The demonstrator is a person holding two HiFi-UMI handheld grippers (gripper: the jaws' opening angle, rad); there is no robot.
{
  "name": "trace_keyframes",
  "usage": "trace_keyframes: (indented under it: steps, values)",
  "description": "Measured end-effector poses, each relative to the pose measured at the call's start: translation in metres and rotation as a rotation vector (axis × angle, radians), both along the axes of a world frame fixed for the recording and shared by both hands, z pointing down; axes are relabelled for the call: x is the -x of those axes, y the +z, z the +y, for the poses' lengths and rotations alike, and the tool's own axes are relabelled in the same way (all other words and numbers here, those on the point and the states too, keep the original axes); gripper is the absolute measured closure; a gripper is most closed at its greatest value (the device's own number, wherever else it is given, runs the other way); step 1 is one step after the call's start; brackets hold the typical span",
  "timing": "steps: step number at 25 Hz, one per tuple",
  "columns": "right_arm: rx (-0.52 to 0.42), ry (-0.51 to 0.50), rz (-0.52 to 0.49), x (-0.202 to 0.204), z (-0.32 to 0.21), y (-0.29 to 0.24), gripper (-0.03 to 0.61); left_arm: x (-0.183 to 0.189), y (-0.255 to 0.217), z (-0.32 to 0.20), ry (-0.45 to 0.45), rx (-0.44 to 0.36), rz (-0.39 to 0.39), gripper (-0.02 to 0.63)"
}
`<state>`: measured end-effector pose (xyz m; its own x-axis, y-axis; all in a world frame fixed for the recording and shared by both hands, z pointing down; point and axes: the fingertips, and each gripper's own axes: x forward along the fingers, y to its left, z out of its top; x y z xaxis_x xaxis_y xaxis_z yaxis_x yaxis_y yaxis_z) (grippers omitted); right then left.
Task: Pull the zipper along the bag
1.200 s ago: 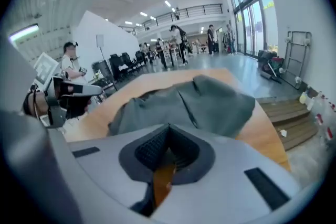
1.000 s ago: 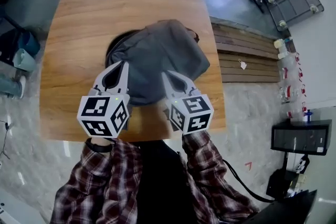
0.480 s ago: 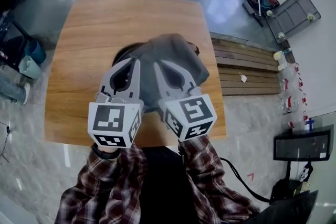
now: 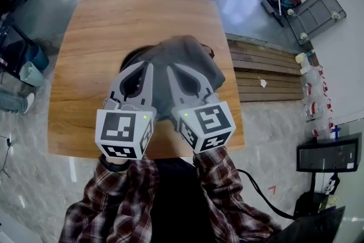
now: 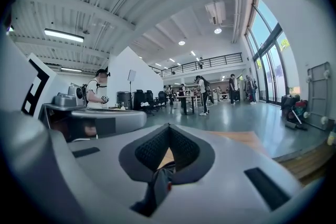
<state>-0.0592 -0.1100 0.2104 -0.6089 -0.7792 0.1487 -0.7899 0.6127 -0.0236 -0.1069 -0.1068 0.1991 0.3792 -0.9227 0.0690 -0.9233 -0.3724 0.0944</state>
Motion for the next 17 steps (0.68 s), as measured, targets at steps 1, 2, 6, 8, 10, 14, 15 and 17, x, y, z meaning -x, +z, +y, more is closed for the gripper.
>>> trace_keyframes:
  steps: [1, 2, 6, 8, 10, 14, 15, 17]
  values:
    - [0.001, 0.001, -0.002, -0.001, 0.000, -0.001, 0.572, -0.001, -0.001, 0.000, 0.001, 0.000, 0.000, 0.606]
    - [0.001, 0.002, -0.004, -0.002, 0.000, -0.001, 0.572, -0.001, -0.001, -0.001, 0.003, -0.002, 0.000, 0.606]
    - [-0.001, 0.006, -0.013, -0.006, 0.000, -0.001, 0.572, -0.006, 0.001, -0.001, 0.010, -0.001, -0.004, 0.606]
    - [-0.002, 0.005, -0.012, -0.007, 0.001, 0.000, 0.572, -0.007, 0.002, 0.000, 0.012, 0.001, -0.005, 0.606]
    - [-0.003, 0.006, -0.012, -0.008, 0.001, 0.001, 0.572, -0.008, 0.003, 0.000, 0.014, 0.002, -0.007, 0.606]
    - [-0.003, 0.008, -0.015, -0.013, 0.000, 0.001, 0.572, -0.009, 0.003, -0.001, 0.009, -0.002, -0.009, 0.606]
    - [-0.004, 0.008, -0.016, -0.014, -0.001, 0.001, 0.572, -0.009, 0.002, -0.001, 0.008, -0.003, -0.008, 0.606]
    - [-0.005, 0.009, -0.017, -0.015, -0.001, 0.001, 0.572, -0.009, 0.002, -0.002, 0.007, -0.003, -0.007, 0.606]
